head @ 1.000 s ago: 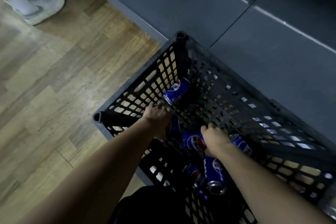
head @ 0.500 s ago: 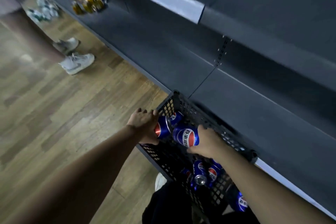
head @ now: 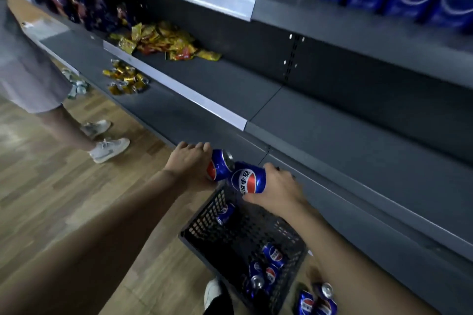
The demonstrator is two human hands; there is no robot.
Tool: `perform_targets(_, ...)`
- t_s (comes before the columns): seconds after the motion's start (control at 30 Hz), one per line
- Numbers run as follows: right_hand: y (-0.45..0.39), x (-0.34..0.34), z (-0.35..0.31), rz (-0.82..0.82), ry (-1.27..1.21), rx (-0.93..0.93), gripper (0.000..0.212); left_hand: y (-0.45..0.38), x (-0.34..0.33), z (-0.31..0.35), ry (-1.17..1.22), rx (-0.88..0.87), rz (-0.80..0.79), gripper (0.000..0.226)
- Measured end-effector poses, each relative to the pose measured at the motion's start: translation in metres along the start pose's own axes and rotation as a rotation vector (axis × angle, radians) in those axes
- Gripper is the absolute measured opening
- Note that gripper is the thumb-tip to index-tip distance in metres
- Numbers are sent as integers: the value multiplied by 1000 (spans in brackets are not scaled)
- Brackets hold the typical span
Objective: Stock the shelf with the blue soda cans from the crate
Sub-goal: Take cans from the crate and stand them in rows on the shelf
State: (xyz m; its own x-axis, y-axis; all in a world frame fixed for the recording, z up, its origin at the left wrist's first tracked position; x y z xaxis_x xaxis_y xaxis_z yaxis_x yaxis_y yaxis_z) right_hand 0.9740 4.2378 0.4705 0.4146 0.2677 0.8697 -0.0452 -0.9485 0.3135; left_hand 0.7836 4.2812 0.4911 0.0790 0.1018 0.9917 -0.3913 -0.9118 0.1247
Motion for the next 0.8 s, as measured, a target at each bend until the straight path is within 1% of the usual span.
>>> perform_targets(0.07,10,28,-8,61,-24,14,68,0,28,6,58,6,46,69)
perform_targets(0.23,36,97,-21,204,-187,22,61,-1,98,22,190,15,194,65)
perform_targets(0.4,50,155,-26,394,-521,84,67,-10,162,38,398,7,356,60)
perform_targets(0.6,60,217,-26,539,-761,146,82,-39,215,53,651,-40,428,69)
perform_targets(0.7,67,237,-19,592,-877,168,84,-52,233,62,775,-51,448,66)
perform_targets(0.8,71,251,-14,646,-927,157,86,-62,243,72,882,-97,456,64)
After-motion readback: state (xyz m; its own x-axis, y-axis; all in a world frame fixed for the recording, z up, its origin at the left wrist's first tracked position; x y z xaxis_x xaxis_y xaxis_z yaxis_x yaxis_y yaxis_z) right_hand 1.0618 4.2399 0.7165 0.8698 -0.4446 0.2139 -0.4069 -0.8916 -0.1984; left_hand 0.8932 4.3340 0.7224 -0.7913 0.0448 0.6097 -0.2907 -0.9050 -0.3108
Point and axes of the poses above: each hand's wrist, its own y-axis away from the middle knuckle, its own x-axis out of the back of the hand, z = x × y, the point moved 1 cm from there along -y, towards the middle knuckle, and after that the axes turned 4 degrees about -x, right-handed, at the moved point
